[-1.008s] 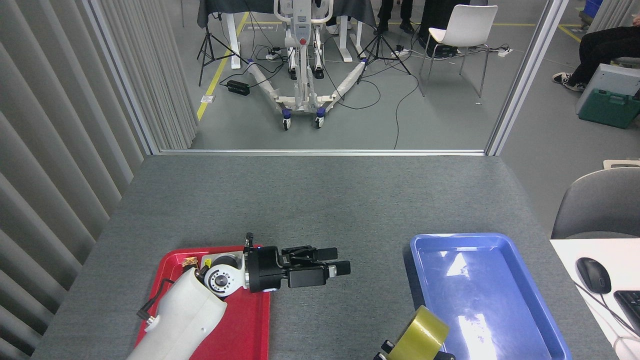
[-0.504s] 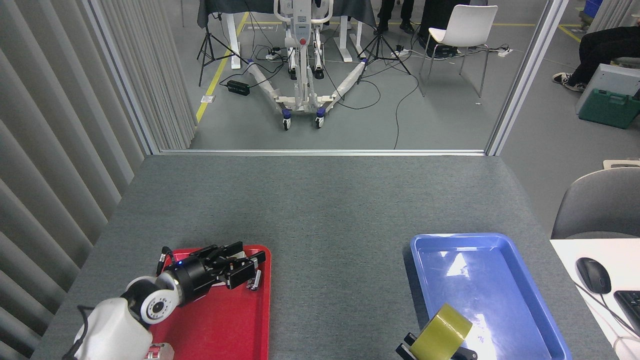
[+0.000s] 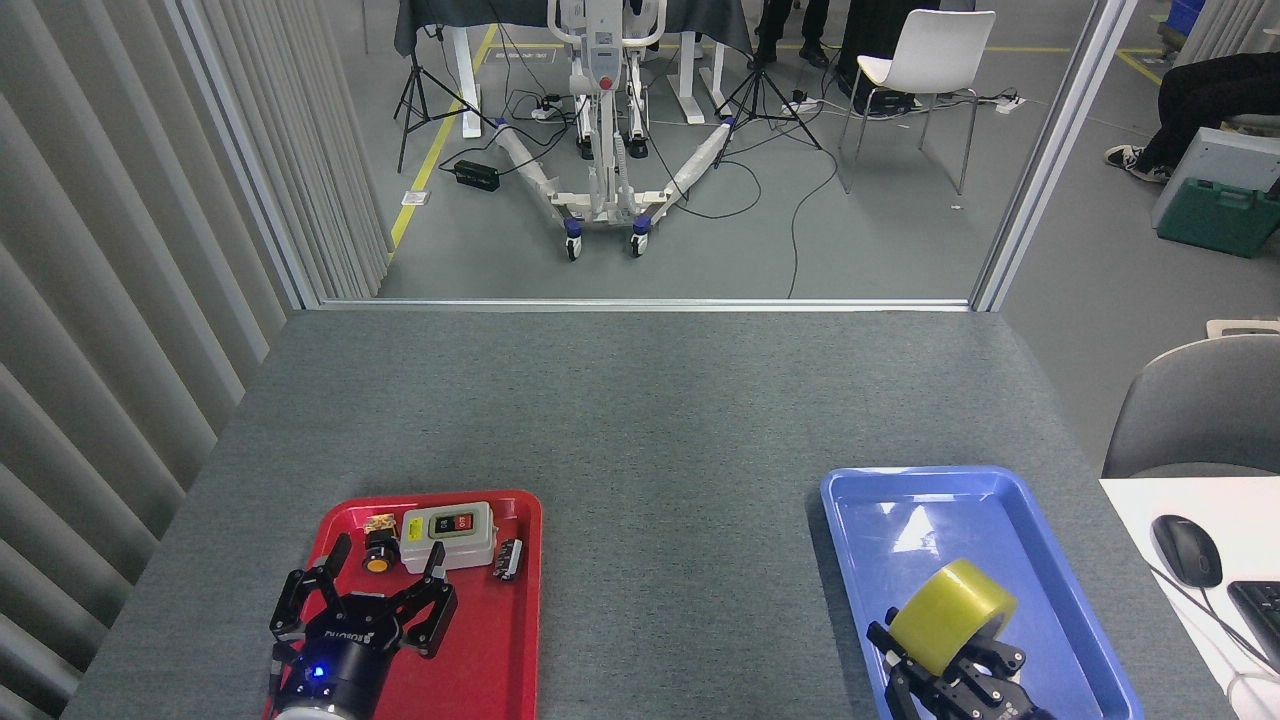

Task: Place and move tape with both arms
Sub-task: 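Lower the tape roll into the blue tray with the right gripper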

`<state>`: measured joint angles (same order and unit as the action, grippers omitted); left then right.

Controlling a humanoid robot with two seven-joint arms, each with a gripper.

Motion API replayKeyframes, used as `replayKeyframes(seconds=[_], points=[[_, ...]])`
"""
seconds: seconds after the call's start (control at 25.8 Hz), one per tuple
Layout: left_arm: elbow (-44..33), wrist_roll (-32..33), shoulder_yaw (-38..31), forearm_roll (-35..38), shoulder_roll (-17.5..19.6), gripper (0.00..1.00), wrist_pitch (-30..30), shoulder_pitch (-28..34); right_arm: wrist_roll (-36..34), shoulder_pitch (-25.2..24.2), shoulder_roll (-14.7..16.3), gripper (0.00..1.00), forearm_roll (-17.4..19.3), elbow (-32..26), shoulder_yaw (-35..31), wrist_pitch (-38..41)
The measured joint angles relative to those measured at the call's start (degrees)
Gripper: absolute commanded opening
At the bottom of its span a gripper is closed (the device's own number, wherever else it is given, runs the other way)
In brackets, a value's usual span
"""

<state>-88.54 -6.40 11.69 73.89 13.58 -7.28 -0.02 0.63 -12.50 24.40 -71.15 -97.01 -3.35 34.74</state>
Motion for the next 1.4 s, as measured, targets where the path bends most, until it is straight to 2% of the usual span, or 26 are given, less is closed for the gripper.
replayKeyframes(seconds=[0.19,0.35,0.54,0.78,1.05,1.4], points=[[-1.3,-1.1,-1.6,-0.1,-1.8,0.99,-0.9,2.1,11.2,3.3,1.8,0.0,0.2,-0.4,0.2,-11.9],[-2.5,-1.1,-1.8,-0.3,-1.9,0.99,-0.8,2.7,20.3,5.7,3.8,0.0,1.2,-0.3,0.3,-17.4],[-2.7,-0.7,-1.8,-0.4,-1.9,0.99,-0.7,3.3,29.1,10.5,7.1,0.0,5.6,1.3,2.4,-24.3],[-2.8,-0.6,-1.8,-0.5,-1.8,0.99,-0.9,3.8,38.8,15.7,8.4,0.02,12.6,3.9,6.8,-34.8],[-2.8,-0.5,-1.7,-1.2,-1.3,0.99,-0.9,4.0,44.4,21.0,10.0,0.02,17.4,9.4,13.4,-42.0],[-2.8,-0.5,-1.7,-1.6,-0.7,0.99,-1.5,4.6,45.7,32.2,10.2,0.02,23.5,21.0,21.8,-45.7]])
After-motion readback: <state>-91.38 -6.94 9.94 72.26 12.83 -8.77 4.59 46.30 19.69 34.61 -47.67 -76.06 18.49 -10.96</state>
